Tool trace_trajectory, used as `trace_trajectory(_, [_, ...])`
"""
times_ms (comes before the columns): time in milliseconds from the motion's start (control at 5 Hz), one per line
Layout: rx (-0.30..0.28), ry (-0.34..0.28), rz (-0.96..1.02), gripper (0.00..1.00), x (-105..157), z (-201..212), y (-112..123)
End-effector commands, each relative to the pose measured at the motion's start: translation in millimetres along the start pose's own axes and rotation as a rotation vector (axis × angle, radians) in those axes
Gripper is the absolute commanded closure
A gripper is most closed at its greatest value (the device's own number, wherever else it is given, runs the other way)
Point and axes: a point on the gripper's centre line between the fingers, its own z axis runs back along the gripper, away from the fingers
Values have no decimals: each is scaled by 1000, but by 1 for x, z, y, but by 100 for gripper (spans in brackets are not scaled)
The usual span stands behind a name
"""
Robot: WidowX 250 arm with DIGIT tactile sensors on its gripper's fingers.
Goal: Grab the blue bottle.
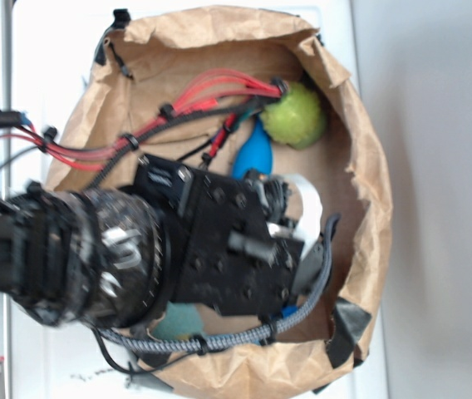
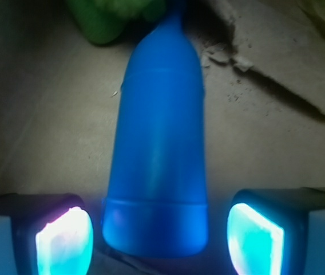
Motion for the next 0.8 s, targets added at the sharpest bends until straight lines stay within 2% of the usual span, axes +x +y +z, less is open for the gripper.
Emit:
trace_trajectory(0, [-1, -30, -6, 0, 7, 2, -30])
trace_trajectory(200, [27, -57, -4, 0, 9, -3, -39])
trace_trajectory(400, [55, -67, 25, 100, 14, -5, -45])
trace_trajectory(600, [24, -115, 8, 100, 16, 0, -48])
